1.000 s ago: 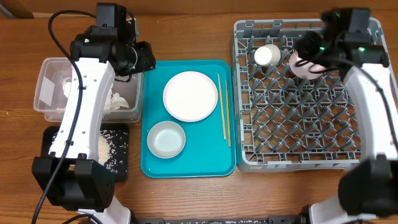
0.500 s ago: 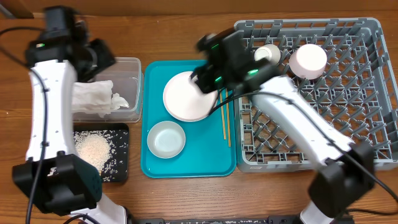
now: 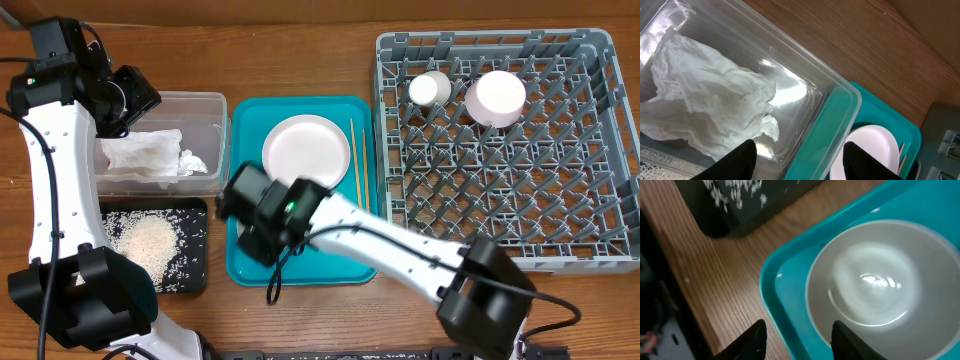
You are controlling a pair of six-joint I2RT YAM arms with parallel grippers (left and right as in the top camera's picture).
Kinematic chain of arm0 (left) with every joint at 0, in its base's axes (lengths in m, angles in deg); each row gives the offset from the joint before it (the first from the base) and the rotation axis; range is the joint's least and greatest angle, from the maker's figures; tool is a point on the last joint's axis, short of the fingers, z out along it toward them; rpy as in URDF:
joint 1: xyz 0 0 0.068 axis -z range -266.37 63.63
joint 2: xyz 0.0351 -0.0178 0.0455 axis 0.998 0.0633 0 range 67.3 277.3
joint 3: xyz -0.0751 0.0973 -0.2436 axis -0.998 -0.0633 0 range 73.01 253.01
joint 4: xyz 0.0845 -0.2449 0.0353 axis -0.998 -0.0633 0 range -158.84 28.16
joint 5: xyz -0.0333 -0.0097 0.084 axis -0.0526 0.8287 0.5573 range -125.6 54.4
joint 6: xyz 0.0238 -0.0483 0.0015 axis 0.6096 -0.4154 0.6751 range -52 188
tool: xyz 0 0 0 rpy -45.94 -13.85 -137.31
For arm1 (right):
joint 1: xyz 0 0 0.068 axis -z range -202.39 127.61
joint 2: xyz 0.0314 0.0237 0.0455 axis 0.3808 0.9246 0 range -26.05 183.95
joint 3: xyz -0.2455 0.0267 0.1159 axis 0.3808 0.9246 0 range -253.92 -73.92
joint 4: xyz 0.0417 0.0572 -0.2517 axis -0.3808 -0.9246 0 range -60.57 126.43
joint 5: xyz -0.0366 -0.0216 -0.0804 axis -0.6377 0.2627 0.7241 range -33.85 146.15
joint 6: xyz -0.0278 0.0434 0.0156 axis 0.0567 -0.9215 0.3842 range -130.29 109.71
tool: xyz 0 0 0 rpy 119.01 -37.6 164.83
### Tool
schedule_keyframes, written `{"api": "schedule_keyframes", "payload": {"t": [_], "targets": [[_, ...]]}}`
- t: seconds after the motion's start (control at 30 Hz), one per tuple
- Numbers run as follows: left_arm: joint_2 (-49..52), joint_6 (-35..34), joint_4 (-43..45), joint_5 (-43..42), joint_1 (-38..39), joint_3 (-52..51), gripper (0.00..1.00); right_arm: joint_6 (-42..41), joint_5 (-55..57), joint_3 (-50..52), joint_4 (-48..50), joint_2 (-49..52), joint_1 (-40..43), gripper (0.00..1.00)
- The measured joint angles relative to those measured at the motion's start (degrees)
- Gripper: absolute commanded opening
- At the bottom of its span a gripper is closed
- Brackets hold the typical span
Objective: Sort waste into correct bins and load items into the dishwasher
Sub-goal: 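Move the right gripper left to the small white bowl on the teal tray, then grasp the white bowl rim with the right gripper and lift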
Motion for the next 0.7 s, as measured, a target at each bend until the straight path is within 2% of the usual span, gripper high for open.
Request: {"api": "schedule_keyframes", "payload": {"t": [0.2,0.5,0.6,0.7], "targets": [[0.0,0.0,-0.66,-0.02,0.0,0.0,0.58,2.56,3.21,0.9,2.97,2.51,-3.21,0.45],[0.0,0.24,-1.49,-0.35,0.0,0.0,0.58,5.16,10.45,1.16,6.23,6.73,-3.69,0.43],[0.0,0.26,-1.62,-0.44,0.0,0.0,0.58,5.95,11.91,1.16,6.29,6.84,-3.54,0.24],[0.0,0.26,-1.75,-0.44,0.0,0.0,0.57,5.68,12.74,1.16,6.16,6.84,-3.48,0.16]]}}
